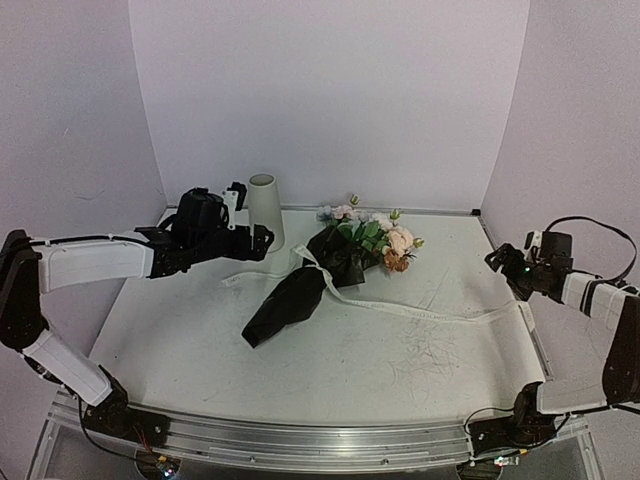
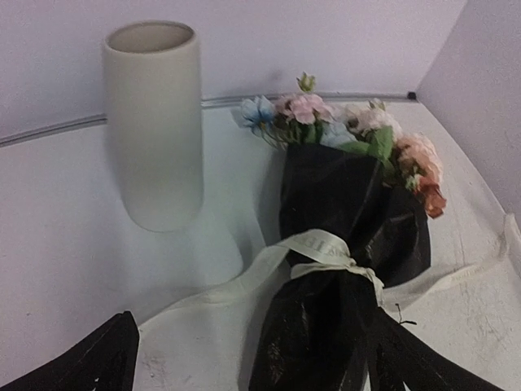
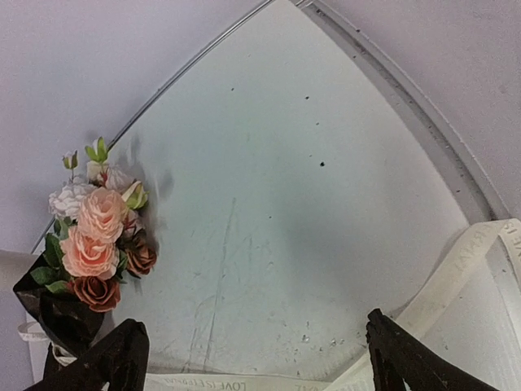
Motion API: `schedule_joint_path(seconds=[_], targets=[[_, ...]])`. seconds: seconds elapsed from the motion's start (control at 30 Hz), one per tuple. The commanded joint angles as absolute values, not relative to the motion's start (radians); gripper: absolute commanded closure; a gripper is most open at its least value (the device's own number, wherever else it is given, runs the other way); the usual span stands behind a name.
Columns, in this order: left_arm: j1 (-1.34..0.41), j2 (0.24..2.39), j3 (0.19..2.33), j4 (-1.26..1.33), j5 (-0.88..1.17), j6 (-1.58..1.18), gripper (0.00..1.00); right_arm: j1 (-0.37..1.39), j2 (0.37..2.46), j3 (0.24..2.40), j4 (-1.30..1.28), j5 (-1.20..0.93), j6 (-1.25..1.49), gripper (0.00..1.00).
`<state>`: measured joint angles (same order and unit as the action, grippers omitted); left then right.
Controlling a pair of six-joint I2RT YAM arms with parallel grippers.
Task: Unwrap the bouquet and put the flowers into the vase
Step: Untie the ribbon from the wrapping paper.
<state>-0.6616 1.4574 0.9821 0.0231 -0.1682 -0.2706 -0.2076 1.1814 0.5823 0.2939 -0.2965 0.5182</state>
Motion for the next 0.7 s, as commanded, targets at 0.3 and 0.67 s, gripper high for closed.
schedule_joint_path(seconds=[0.3,0.67], targets=[[-0.672,1.770,1.198,-0.159,0.230,-0.240,0.09,0.067,1.343,0.682,0.376,-0.385,0.493,0.05],[-0.713,1.922,1.272,-0.206,0.437,-0.342,0.23,0.212,1.446,0.722,0.429,-0.392,0.504,0.05]])
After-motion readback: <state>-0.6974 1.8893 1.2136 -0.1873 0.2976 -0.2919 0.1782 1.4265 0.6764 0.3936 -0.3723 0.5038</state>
